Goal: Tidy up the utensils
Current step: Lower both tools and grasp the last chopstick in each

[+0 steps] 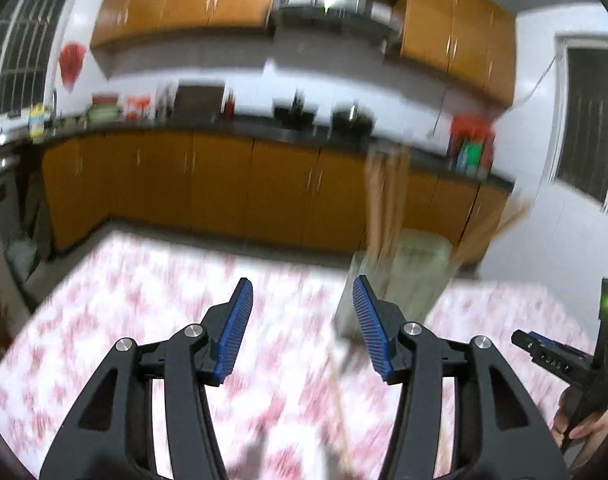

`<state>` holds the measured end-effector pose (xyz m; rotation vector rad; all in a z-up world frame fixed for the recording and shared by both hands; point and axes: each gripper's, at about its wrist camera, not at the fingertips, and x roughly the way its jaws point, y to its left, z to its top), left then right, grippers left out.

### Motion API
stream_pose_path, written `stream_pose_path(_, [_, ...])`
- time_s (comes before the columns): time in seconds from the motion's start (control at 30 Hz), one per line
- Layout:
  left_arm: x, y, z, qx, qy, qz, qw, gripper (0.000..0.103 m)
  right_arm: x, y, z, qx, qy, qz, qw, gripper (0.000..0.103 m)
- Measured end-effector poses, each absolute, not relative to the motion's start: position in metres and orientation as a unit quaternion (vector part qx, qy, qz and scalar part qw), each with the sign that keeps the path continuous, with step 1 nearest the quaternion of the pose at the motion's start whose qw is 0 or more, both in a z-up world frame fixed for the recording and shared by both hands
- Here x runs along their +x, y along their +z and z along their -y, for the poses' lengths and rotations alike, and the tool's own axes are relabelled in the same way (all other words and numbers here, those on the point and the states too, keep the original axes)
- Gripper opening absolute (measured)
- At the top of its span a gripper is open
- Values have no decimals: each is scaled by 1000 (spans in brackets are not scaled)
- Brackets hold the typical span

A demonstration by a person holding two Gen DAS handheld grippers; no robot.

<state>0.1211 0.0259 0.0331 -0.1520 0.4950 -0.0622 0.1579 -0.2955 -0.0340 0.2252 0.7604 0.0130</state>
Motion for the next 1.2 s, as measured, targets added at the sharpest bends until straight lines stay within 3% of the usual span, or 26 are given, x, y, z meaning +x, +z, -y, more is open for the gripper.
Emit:
stream_pose_path(0.1, [123, -4, -24, -79, -36, -310, 947, 49, 145, -64, 270, 99, 51, -416, 903, 24])
stream_pose_path(0.43, [113, -59, 7, -46, -69, -385, 919, 47, 134, -96, 222, 60, 100, -456, 882, 21])
stream_pose_path(0.53, [113, -64, 15, -39, -80, -397, 913, 47, 139, -93, 221, 38, 82, -452, 887, 10])
stream_pose_path(0.97, [115, -89, 42, -1, -95, -443, 891, 33, 153, -96, 267, 77, 23, -447, 891, 8])
stream_pose_path(1.1, [117, -90, 45, 24, -78, -442, 893, 12, 151, -96, 266, 76, 26, -446, 892, 8])
stream_pose_path(1.2, [126, -90, 39, 20, -75, -447, 891, 8, 153, -96, 263, 71, 30, -445, 892, 8])
